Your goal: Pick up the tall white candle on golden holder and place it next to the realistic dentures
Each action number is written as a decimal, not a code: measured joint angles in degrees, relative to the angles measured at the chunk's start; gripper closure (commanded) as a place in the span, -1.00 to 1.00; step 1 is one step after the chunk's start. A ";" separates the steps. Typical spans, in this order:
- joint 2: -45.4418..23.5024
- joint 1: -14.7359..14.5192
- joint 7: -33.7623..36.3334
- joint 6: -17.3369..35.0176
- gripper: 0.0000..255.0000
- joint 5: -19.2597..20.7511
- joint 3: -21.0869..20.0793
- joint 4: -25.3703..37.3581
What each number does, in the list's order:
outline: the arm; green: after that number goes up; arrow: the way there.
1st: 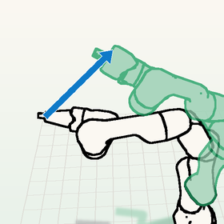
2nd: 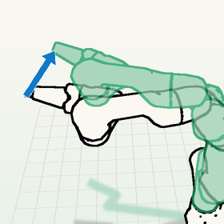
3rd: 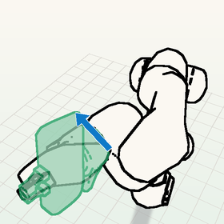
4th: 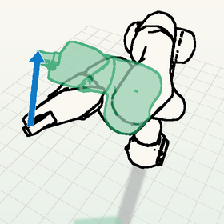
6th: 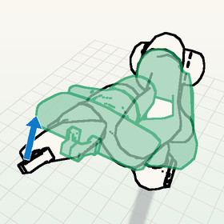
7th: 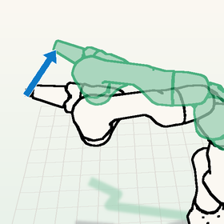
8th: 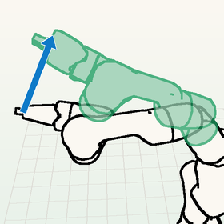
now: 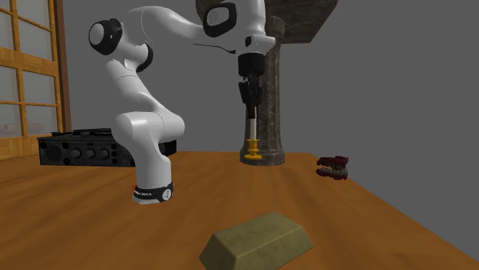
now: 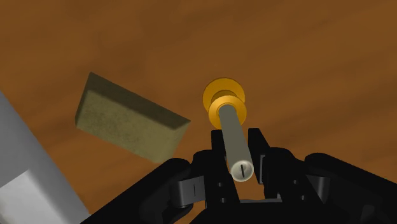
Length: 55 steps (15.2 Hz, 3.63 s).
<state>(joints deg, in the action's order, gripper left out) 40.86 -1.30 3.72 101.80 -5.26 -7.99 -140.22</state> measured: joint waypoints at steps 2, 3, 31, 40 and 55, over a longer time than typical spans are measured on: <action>-0.26 0.04 0.08 -1.47 1.00 0.08 0.05 1.74; -0.43 0.08 0.09 -2.20 1.00 0.15 0.11 2.63; -25.00 -3.25 26.02 -5.98 1.00 -1.40 -21.42 32.40; -46.06 -8.01 41.93 -8.73 1.00 10.06 -31.32 52.71; -70.93 -24.99 53.90 -15.07 1.00 25.79 -31.77 78.97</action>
<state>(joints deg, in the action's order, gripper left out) -30.08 -26.29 57.62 86.73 20.53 -39.75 -61.25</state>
